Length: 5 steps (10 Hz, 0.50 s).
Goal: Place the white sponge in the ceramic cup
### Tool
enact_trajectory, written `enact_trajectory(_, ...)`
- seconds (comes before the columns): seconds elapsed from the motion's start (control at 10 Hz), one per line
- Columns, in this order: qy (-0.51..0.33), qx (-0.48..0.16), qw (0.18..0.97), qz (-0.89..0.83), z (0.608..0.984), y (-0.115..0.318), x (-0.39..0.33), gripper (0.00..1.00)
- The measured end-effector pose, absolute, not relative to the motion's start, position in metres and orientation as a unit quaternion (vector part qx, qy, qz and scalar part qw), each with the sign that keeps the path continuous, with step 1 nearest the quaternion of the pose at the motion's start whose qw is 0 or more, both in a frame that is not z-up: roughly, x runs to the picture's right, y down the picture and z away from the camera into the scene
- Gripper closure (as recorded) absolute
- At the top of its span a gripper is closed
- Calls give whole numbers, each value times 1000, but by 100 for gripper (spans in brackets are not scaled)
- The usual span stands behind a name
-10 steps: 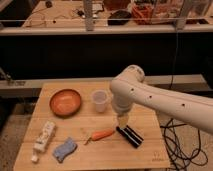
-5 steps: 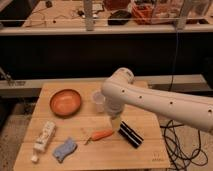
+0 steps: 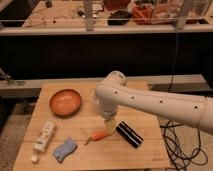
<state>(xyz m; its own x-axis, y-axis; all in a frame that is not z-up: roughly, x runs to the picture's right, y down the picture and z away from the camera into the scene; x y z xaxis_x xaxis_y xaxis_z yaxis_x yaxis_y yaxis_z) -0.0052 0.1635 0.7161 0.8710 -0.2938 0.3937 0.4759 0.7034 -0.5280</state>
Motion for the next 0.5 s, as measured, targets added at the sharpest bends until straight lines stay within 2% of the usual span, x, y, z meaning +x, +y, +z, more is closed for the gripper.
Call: enact_trajectory(0.5, -163, -332, 898, -239, 733, 184, -39, 20)
